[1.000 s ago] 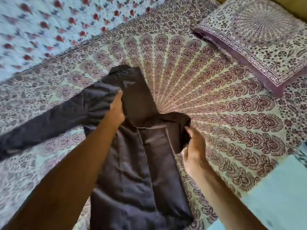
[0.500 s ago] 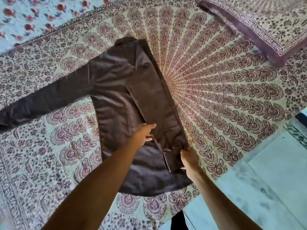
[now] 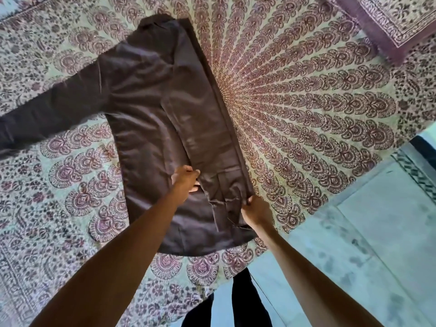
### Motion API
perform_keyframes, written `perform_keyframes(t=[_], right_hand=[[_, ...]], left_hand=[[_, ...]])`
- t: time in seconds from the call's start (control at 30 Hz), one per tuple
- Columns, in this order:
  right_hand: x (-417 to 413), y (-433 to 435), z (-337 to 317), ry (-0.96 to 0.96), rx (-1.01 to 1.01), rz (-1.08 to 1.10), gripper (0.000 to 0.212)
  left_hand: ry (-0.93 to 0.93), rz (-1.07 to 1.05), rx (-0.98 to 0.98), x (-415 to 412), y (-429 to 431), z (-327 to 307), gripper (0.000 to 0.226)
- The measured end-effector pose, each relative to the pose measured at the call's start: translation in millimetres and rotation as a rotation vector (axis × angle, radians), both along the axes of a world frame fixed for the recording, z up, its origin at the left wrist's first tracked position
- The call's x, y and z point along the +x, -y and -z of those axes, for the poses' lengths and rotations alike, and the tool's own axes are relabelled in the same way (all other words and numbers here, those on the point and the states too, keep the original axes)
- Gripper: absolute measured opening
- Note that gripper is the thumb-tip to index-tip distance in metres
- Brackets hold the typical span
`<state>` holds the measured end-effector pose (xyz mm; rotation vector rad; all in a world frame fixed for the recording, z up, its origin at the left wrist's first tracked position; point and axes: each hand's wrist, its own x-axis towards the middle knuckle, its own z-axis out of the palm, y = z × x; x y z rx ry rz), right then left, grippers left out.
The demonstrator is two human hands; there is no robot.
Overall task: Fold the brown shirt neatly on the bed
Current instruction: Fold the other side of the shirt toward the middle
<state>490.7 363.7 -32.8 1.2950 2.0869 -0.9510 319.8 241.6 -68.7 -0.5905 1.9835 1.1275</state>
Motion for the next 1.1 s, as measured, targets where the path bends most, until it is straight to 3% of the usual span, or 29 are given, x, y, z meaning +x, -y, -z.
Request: perform_keyframes(t=[0.17, 0.3, 0.37, 0.47, 0.67, 0.9, 1.1], right_hand=[[-2.5, -14.2, -4.9, 0.137, 0.110, -0.251, 0.032], [-27.2, -35.1, -13.0, 0.050, 0.185, -0.336, 0.024], [-55.5, -47.0, -11.5, -0.063, 0.202, -0.349, 0.019], [-106.7, -62.2, -10.0, -0.222, 0.165, -0.359, 0.014], [-216.9, -81.7, -9.1, -0.362, 0.113, -0.411, 0.011], [-340.4, -99.8, -8.2, -0.457, 0.268, -0.576, 0.026], [-431.1, -117.0, 5.0, -0.460, 0.340, -0.661, 0.047]], left_hand=[[-0.013, 0.170, -0.186, 1.6, 4.7, 0.0, 0.023], [-0.178, 0.294, -0.378, -13.0, -3.6, -23.6, 0.039], [-0.327, 0.344, -0.369, -29.3, -12.7, -32.0, 0.043], [-0.511, 0.393, -0.281, -60.1, -27.2, -36.5, 0.031], [-0.708, 0.402, -0.228, -135.8, -51.9, -46.2, 0.021], [-0.736, 0.343, -0.265, -242.7, -71.5, -36.3, 0.020], [-0.648, 0.301, -0.223, -302.3, -82.0, -3.2, 0.024]])
